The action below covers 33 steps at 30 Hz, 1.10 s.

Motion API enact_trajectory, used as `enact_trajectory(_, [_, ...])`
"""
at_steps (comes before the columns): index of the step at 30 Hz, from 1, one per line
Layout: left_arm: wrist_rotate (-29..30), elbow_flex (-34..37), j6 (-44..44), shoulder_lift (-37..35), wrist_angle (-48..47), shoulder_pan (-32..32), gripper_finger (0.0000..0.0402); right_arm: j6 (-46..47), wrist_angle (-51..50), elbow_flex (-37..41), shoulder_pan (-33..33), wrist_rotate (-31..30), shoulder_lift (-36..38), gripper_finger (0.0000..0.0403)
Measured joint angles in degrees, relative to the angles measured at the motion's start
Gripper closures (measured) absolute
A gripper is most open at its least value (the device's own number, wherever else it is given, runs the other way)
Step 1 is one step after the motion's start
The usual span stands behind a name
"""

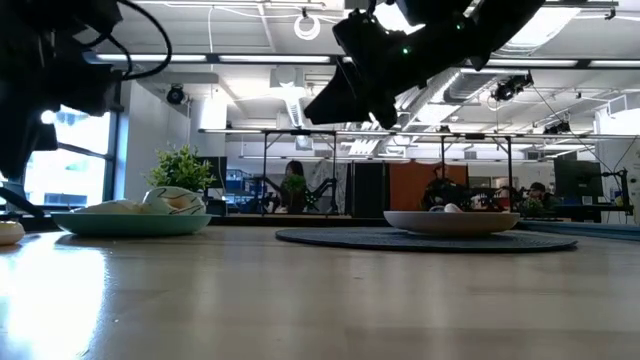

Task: Pick & Place donuts
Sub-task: Put the yellow donut into the white plate

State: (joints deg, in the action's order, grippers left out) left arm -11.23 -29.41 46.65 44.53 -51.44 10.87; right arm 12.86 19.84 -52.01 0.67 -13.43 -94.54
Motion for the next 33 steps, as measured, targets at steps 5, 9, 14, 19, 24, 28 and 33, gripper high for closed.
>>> enact_trajectory(5, [8.1,1.1,5.8,4.8,0.7,5.7,0.0347,0.0,0.1,0.0,0.0,0.1,0.0,0.0300])
enact_trajectory(9, [9.6,1.1,9.3,8.9,3.6,9.6,0.0347,0.1,0.0,0.0,0.0,0.1,0.0,0.0300])
enact_trajectory(14, [8.3,1.1,9.3,13.9,8.5,13.3,0.0347,0.1,-0.3,0.0,0.0,0.1,0.0,0.0300])
enact_trajectory(19, [7.3,1.0,8.9,17.5,8.7,14.3,0.0347,0.1,-0.4,0.0,0.0,0.1,0.0,0.0300])
enact_trajectory(24, [7.3,0.9,7.0,18.0,8.7,14.3,0.0335,0.1,-0.8,0.0,0.0,0.1,0.0,0.0300])
enact_trajectory(28, [7.6,0.9,5.0,18.0,8.9,14.3,0.0298,0.1,-1.0,0.0,0.0,0.1,0.0,0.0299])
enact_trajectory(33, [8.6,0.9,2.6,18.5,8.9,14.3,0.0247,0.1,-1.2,0.0,0.0,0.2,0.0,0.0299])
